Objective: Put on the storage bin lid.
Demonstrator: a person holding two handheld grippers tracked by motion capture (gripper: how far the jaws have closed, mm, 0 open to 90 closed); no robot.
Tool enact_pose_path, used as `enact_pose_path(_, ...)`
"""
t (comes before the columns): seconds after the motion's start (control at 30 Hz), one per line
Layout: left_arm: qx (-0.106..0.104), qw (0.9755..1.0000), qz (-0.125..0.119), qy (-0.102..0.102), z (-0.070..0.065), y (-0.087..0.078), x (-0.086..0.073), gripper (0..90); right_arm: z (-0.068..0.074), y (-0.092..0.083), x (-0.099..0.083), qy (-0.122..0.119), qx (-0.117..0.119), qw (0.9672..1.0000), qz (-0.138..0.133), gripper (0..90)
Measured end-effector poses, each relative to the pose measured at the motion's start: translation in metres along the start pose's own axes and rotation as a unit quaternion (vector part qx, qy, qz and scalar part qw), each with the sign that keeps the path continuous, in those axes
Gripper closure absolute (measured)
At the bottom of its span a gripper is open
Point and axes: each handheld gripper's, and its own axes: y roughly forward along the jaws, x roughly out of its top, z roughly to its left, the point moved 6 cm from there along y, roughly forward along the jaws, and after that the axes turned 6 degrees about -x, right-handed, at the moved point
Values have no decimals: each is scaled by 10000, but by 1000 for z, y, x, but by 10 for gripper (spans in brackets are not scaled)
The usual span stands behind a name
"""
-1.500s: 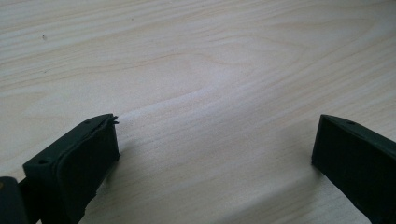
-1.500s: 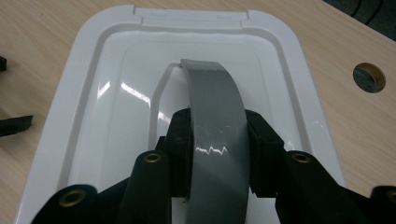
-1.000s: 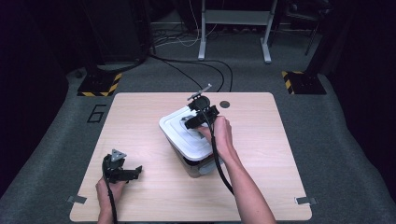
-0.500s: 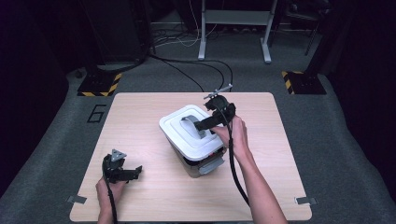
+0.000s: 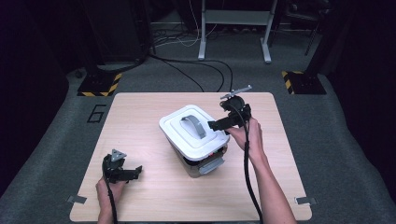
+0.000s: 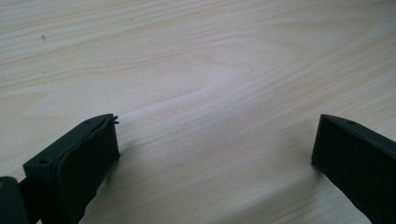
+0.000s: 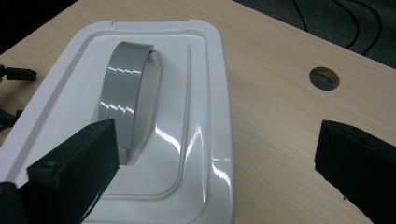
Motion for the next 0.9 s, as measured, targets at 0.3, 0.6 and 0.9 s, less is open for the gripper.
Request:
enact_pose_path(0.3, 7, 10000, -4, 15, 0, 0, 0, 3, -19, -12, -12, 138, -153, 9997, -108, 0)
enact_pose_path(0.6, 6, 10000, -14, -8, 0, 0, 0, 3, -34, -21, -26, 278, -282, 9991, -141, 0)
enact_pose_path(0.9, 3, 10000, -10, -7, 0, 0, 0, 3, -52, -26, -50, 378, -495, 9979, -157, 0)
